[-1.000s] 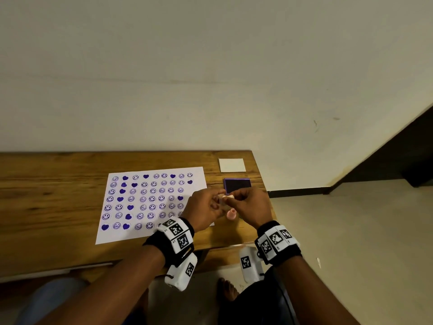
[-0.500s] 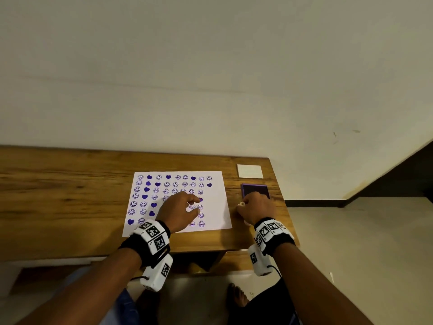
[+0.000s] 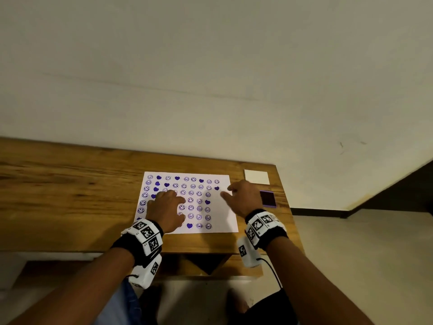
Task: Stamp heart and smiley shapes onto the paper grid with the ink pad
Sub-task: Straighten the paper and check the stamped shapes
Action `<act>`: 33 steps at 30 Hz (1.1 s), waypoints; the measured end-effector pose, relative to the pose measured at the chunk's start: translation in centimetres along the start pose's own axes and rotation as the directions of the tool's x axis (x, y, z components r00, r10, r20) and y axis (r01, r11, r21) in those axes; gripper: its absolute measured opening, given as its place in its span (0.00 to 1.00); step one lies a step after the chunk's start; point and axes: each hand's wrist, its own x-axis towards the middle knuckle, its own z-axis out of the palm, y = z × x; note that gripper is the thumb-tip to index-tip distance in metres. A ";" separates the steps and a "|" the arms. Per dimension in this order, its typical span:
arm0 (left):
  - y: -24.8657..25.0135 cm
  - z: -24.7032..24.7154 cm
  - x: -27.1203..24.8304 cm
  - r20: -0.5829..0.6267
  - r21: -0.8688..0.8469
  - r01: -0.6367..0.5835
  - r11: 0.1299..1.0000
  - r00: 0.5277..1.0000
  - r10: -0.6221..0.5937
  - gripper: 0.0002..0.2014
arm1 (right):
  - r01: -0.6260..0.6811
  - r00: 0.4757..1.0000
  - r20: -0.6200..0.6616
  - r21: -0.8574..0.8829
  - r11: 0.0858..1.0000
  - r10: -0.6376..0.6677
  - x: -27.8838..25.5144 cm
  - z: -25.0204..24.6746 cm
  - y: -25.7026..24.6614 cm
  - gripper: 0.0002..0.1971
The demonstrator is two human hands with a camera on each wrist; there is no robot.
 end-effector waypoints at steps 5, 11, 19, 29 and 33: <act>-1.3 -0.2 -0.1 0.044 0.051 0.059 0.997 0.997 -0.061 0.29 | -0.151 0.985 0.076 -0.095 0.984 0.158 0.1 2.6 -0.9 0.28; -2.3 0.2 -0.1 0.126 0.032 0.075 0.997 0.989 -0.079 0.31 | -0.275 0.946 0.151 -0.092 0.957 0.287 -1.0 5.1 -1.1 0.41; -2.1 -0.2 0.3 0.140 0.008 0.100 0.995 0.985 -0.100 0.30 | -0.176 0.984 0.079 0.559 0.810 0.159 -1.0 4.4 -1.9 0.26; -3.0 -0.8 0.3 0.213 -0.055 0.071 0.996 0.975 -0.058 0.28 | -0.236 0.971 0.112 0.353 0.906 0.209 -0.1 1.8 -0.8 0.12; -4.2 -2.4 0.8 0.269 -0.302 0.101 0.948 0.963 -0.017 0.22 | -0.150 0.989 0.041 0.369 0.917 0.145 -0.4 1.8 -0.1 0.07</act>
